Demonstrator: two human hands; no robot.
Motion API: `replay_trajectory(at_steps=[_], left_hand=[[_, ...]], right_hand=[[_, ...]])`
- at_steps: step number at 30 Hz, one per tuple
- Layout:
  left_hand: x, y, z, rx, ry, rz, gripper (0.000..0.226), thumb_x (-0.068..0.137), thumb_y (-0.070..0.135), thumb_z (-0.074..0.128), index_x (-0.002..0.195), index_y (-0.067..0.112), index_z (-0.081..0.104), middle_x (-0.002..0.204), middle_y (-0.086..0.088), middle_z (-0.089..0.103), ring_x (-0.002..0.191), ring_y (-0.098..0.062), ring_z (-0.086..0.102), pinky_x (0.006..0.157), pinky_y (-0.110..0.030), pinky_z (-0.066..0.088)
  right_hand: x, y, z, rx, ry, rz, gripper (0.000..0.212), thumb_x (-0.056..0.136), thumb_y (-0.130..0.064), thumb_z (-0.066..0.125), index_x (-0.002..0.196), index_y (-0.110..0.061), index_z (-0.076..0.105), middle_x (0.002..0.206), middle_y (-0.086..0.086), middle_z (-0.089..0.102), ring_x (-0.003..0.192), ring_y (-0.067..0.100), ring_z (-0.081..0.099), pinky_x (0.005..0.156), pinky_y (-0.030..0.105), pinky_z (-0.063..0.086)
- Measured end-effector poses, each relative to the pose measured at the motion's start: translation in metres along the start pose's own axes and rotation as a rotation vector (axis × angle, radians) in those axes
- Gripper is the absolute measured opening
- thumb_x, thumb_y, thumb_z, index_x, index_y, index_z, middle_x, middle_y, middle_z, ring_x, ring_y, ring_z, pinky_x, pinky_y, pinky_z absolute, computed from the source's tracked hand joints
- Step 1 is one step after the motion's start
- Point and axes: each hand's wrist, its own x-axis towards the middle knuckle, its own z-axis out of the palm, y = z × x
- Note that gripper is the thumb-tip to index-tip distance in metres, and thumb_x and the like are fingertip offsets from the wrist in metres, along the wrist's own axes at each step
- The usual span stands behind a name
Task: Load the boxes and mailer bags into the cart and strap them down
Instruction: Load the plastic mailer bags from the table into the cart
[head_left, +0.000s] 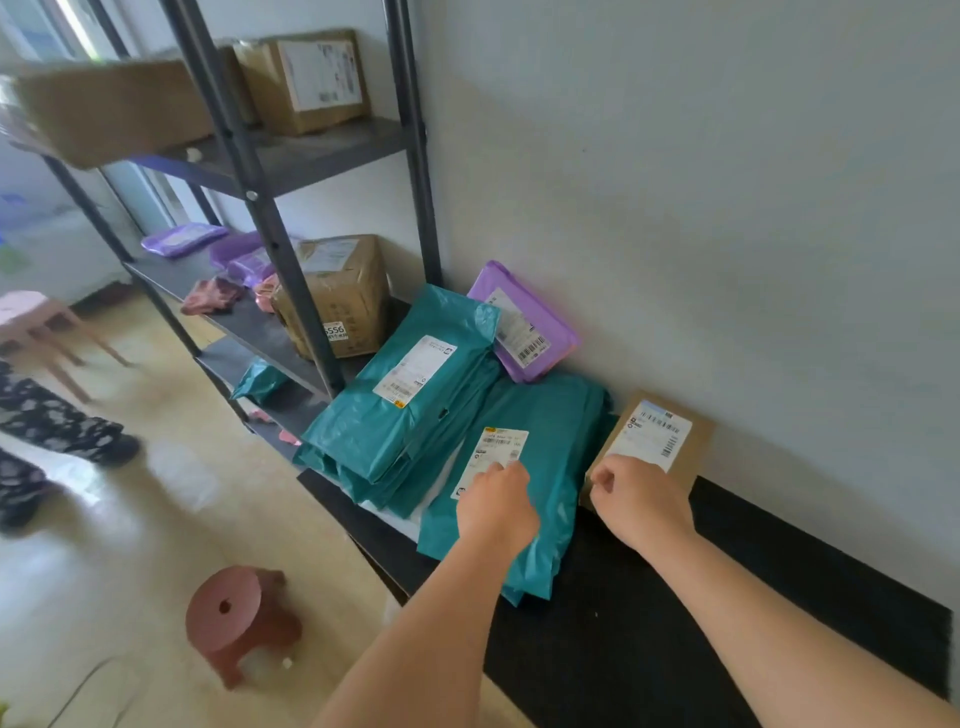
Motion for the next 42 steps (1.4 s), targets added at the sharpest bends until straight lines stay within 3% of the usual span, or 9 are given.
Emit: replay_trajectory(at_steps=[3, 8, 14, 20, 23, 28, 32, 35, 42], left_hand=[[0.029, -0.007, -0.004, 0.037, 0.013, 0.045, 0.041, 0.086, 0.005, 0.047, 0.124, 0.019, 0.053, 0.122, -0.001, 0.055, 0.108, -0.023, 0.052, 0.083, -0.035, 0.044], [0.092, -0.020, -0.024, 0.049, 0.120, 0.126, 0.038, 0.087, 0.008, 0.048, 0.121, 0.022, 0.057, 0.121, 0.000, 0.058, 0.112, -0.022, 0.053, 0.089, -0.033, 0.036], [0.170, -0.034, -0.060, 0.031, 0.209, 0.232, 0.036, 0.091, 0.014, 0.047, 0.124, 0.024, 0.056, 0.122, 0.003, 0.054, 0.113, -0.019, 0.049, 0.093, -0.031, 0.038], [0.227, -0.041, -0.081, -0.001, 0.349, 0.315, 0.032, 0.088, 0.016, 0.051, 0.118, 0.019, 0.061, 0.117, 0.002, 0.051, 0.107, -0.020, 0.045, 0.088, -0.028, 0.034], [0.247, -0.043, -0.087, -0.026, 0.350, 0.329, 0.039, 0.085, 0.018, 0.053, 0.123, 0.019, 0.057, 0.122, 0.000, 0.048, 0.110, -0.021, 0.044, 0.091, -0.029, 0.035], [0.263, -0.054, -0.083, -0.076, 0.293, 0.325, 0.049, 0.083, 0.023, 0.058, 0.131, 0.019, 0.050, 0.127, -0.001, 0.045, 0.114, -0.023, 0.043, 0.094, -0.030, 0.035], [0.266, -0.059, -0.079, -0.101, 0.258, 0.310, 0.051, 0.083, 0.026, 0.057, 0.132, 0.021, 0.045, 0.129, 0.002, 0.042, 0.117, -0.021, 0.042, 0.094, -0.030, 0.036], [0.267, -0.060, -0.078, -0.106, 0.258, 0.318, 0.049, 0.081, 0.023, 0.057, 0.129, 0.019, 0.046, 0.128, 0.001, 0.042, 0.115, -0.023, 0.042, 0.093, -0.031, 0.036], [0.268, -0.064, -0.076, -0.122, 0.258, 0.324, 0.047, 0.081, 0.019, 0.056, 0.127, 0.015, 0.047, 0.127, -0.001, 0.044, 0.113, -0.024, 0.043, 0.092, -0.032, 0.036]], right_hand=[[0.023, -0.010, 0.005, -0.007, 0.021, 0.023, 0.020, 0.098, -0.027, 0.051, 0.114, -0.028, 0.063, 0.105, -0.010, 0.066, 0.087, 0.010, 0.058, 0.065, 0.025, 0.046], [0.072, -0.038, 0.011, -0.001, 0.066, 0.096, 0.019, 0.095, -0.023, 0.050, 0.107, -0.029, 0.064, 0.099, -0.010, 0.067, 0.087, 0.015, 0.060, 0.074, 0.029, 0.051], [0.132, -0.075, 0.009, 0.033, 0.182, 0.154, 0.032, 0.095, -0.024, 0.053, 0.126, -0.030, 0.058, 0.128, -0.009, 0.059, 0.107, 0.017, 0.061, 0.073, 0.027, 0.040], [0.183, -0.106, -0.003, 0.073, 0.315, 0.073, 0.047, 0.090, -0.016, 0.061, 0.135, -0.022, 0.049, 0.134, -0.001, 0.049, 0.100, 0.022, 0.062, 0.069, 0.029, 0.045], [0.202, -0.116, -0.004, 0.065, 0.296, 0.073, 0.063, 0.087, -0.014, 0.063, 0.143, -0.024, 0.038, 0.143, -0.004, 0.041, 0.105, 0.026, 0.062, 0.078, 0.036, 0.053], [0.217, -0.123, 0.004, 0.041, 0.231, 0.147, 0.072, 0.086, -0.018, 0.064, 0.148, -0.027, 0.030, 0.145, -0.002, 0.045, 0.116, 0.026, 0.058, 0.084, 0.035, 0.049], [0.220, -0.125, 0.009, -0.043, 0.202, 0.228, 0.065, 0.087, -0.032, 0.068, 0.143, -0.028, 0.035, 0.128, 0.002, 0.051, 0.106, 0.027, 0.062, 0.073, 0.033, 0.048], [0.221, -0.130, 0.010, -0.125, 0.170, 0.285, 0.050, 0.087, -0.048, 0.065, 0.130, -0.027, 0.050, 0.109, 0.001, 0.051, 0.098, 0.027, 0.063, 0.066, 0.029, 0.043], [0.214, -0.130, 0.009, -0.157, 0.201, 0.287, 0.021, 0.093, -0.044, 0.060, 0.103, -0.028, 0.070, 0.095, -0.004, 0.045, 0.076, 0.020, 0.052, 0.062, 0.025, 0.036]])
